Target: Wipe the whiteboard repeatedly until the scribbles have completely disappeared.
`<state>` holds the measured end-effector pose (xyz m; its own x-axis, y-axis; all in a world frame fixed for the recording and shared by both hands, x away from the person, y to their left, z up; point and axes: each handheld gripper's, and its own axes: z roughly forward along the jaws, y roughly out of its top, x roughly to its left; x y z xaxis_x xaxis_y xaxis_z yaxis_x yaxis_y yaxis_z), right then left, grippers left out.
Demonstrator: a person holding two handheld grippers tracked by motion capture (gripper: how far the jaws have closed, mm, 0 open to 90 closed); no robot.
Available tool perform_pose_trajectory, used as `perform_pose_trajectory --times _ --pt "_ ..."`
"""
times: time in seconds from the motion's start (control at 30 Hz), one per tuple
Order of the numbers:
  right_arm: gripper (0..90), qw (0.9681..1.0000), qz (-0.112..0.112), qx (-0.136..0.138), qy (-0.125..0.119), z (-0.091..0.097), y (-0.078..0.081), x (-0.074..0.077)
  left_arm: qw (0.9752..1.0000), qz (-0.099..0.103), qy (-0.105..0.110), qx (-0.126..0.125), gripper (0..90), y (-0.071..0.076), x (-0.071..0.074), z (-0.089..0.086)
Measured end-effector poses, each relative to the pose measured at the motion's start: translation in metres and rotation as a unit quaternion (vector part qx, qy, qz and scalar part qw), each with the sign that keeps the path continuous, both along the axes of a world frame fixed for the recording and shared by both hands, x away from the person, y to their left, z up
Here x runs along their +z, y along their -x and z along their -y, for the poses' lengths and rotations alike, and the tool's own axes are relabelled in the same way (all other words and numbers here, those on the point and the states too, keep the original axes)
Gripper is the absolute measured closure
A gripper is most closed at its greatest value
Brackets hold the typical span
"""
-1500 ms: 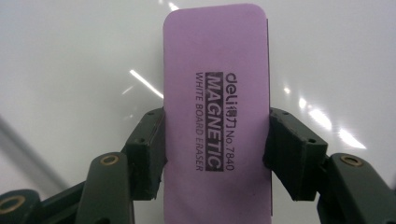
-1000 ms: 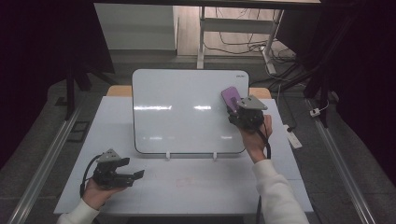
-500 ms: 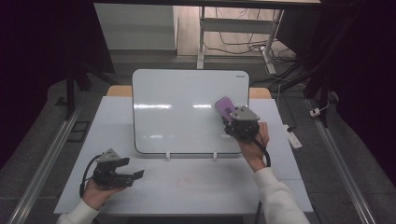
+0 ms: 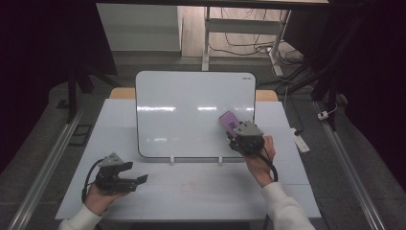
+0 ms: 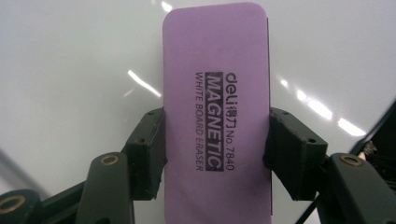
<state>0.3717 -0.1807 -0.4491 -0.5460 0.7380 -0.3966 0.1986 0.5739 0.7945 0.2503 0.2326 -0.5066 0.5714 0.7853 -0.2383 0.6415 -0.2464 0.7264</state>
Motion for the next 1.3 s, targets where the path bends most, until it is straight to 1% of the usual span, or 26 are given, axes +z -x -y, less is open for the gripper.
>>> perform_pose_trajectory --times 0.03,0.07,0.13,0.2,0.3,0.4,0.5,0.53,0.67,0.77,0.87,0.97,1.03,1.1,1.13,1.23,1.3 --pt "41.4 1.0000 -0.006 0.001 -0.008 0.002 0.000 0.002 1.0000 -0.001 -0.001 0.001 17.0 0.000 0.000 0.000" --pt "41.4 0.9997 -0.008 -0.002 -0.025 0.004 -0.001 0.005 1.0000 -0.001 -0.001 0.000 17.0 0.000 0.000 0.001" --pt "41.4 0.9986 -0.005 -0.003 -0.053 0.009 -0.002 0.013 1.0000 -0.001 -0.002 0.000 17.0 -0.001 0.000 0.001" --pt "41.4 0.9979 -0.004 -0.001 -0.065 0.011 -0.001 0.018 1.0000 -0.002 0.000 0.002 17.0 -0.001 0.000 0.000" --pt "41.4 0.9966 -0.011 0.010 -0.081 0.013 0.002 0.019 1.0000 -0.002 0.001 0.002 17.0 -0.001 -0.001 -0.001" --pt "41.4 0.9962 -0.013 0.014 -0.086 0.014 0.006 0.017 1.0000 -0.001 0.000 0.002 17.0 -0.001 -0.001 -0.001" --pt "41.4 0.9949 -0.021 0.015 -0.097 0.017 0.009 0.017 1.0000 -0.002 0.001 0.003 17.0 -0.001 -0.001 -0.001" --pt "41.4 0.9941 -0.024 0.017 -0.104 0.018 0.010 0.017 1.0000 -0.002 0.001 0.002 17.0 -0.001 -0.001 -0.002" --pt "41.4 0.9921 -0.033 0.029 -0.117 0.020 0.019 0.017 1.0000 -0.002 0.001 0.003 17.0 -0.002 -0.001 -0.001" --pt "41.4 0.9897 -0.043 0.044 -0.130 0.022 0.027 0.015 1.0000 -0.001 0.003 0.006 17.0 -0.002 -0.001 -0.002" --pt "41.4 0.9877 -0.053 0.057 -0.136 0.021 0.036 0.012 0.9999 0.000 0.007 0.012 16.9 -0.002 0.000 -0.002" --pt "41.4 0.9866 -0.057 0.067 -0.138 0.020 0.044 0.010 0.9998 0.000 0.014 0.017 16.9 -0.002 0.001 -0.003" --pt "41.4 0.9847 -0.061 0.073 -0.146 0.020 0.049 0.009 0.9996 0.001 0.017 0.022 16.7 -0.002 0.001 -0.004" --pt "41.4 0.9841 -0.064 0.078 -0.147 0.019 0.053 0.008 0.9994 0.004 0.019 0.027 16.4 -0.002 0.002 -0.005" --pt "41.4 0.9838 -0.064 0.081 -0.147 0.018 0.056 0.007 0.9994 0.004 0.021 0.028 16.5 -0.002 0.002 -0.005" --pt "41.4 0.9812 -0.072 0.090 -0.155 0.017 0.060 0.003 0.9993 0.007 0.024 0.029 16.6 -0.002 0.003 -0.006" --pt "41.3 0.9803 -0.077 0.095 -0.156 0.015 0.062 0.000 0.9992 0.008 0.025 0.030 16.7 -0.002 0.003 -0.004"
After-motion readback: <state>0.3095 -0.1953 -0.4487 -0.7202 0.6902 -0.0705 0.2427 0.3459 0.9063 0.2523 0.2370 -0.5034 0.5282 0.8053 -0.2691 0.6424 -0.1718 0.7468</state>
